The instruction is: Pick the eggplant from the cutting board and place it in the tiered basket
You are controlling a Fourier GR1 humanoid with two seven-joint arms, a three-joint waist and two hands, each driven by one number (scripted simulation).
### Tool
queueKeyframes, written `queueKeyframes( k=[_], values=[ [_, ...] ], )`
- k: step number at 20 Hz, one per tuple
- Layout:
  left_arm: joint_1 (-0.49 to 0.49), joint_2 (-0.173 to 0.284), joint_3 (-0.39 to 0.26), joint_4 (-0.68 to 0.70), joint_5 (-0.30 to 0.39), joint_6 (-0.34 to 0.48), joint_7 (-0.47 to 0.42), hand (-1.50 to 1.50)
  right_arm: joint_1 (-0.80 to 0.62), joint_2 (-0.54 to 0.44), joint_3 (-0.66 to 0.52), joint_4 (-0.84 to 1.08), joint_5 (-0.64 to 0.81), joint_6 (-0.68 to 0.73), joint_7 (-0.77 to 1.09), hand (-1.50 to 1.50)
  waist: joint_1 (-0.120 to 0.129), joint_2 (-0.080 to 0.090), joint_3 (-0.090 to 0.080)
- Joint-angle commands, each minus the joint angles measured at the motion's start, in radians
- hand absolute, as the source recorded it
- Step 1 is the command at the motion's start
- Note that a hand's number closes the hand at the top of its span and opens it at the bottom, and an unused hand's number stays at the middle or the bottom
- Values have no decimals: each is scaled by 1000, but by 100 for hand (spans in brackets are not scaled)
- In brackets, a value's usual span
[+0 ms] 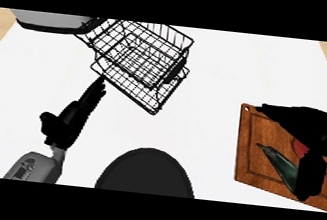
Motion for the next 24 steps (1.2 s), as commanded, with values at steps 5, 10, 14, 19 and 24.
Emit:
queueKeyframes(
  k=[5,10,14,19,24],
  values=[
    [41,4,36,3,3,-53,-33,0,17,55,19,14,163,42,107,-150,10,2,0],
    [94,-8,19,-100,-25,-57,6,0,103,120,-1,54,235,44,81,-150,8,0,1],
    [26,-52,42,-64,-58,-33,53,0,145,133,-27,148,371,-9,-110,-150,5,2,1],
    [43,-126,6,19,-122,6,-48,0,187,149,22,276,526,-136,-197,-150,8,4,1],
    [26,-70,86,-43,-83,-80,43,0,237,114,-72,288,574,-98,-311,-150,4,2,1]
  ],
)
